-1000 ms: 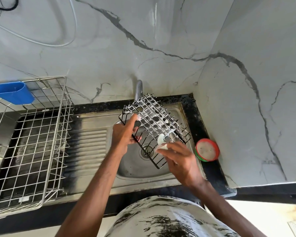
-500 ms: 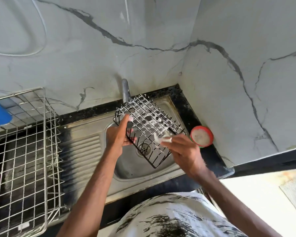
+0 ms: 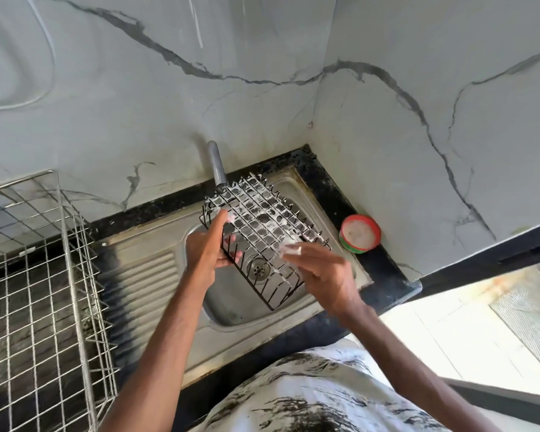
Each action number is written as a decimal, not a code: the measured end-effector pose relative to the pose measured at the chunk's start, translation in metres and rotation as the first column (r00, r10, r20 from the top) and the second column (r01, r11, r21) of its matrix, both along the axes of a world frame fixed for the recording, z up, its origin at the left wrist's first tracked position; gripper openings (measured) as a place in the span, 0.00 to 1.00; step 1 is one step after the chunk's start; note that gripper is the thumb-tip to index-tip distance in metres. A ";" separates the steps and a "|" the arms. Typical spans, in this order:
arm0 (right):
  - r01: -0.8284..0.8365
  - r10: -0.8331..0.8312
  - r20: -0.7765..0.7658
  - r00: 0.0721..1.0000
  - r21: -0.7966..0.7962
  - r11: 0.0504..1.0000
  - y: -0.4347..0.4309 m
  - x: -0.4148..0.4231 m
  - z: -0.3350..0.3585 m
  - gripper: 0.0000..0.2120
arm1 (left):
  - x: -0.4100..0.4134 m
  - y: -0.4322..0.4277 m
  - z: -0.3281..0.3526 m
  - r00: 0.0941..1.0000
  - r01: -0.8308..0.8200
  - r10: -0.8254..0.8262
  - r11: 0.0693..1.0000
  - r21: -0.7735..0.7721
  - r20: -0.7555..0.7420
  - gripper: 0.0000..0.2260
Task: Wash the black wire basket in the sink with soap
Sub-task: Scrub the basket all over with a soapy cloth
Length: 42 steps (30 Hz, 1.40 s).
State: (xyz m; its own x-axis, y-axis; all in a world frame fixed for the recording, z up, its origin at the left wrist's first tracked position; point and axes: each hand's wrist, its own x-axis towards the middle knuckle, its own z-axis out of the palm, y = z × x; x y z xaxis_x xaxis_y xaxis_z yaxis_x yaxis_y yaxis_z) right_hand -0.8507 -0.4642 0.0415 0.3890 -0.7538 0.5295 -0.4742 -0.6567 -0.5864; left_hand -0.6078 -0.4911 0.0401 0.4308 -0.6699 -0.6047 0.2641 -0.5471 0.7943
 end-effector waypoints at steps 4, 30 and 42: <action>0.229 -0.231 0.021 0.973 0.087 0.970 -0.024 -0.018 0.003 0.15 | 0.002 0.001 -0.003 1.000 -0.006 0.006 1.000 -0.013 0.028 0.23; 0.423 -0.383 -0.283 0.880 0.095 0.901 0.025 0.009 0.009 0.30 | 0.009 0.010 0.005 0.999 0.045 -0.046 0.998 -0.041 -0.005 0.19; 0.114 -0.105 -0.181 0.978 0.042 0.993 0.026 0.048 0.029 0.21 | -0.026 0.020 0.017 0.972 0.111 -0.085 0.988 -0.109 0.217 0.16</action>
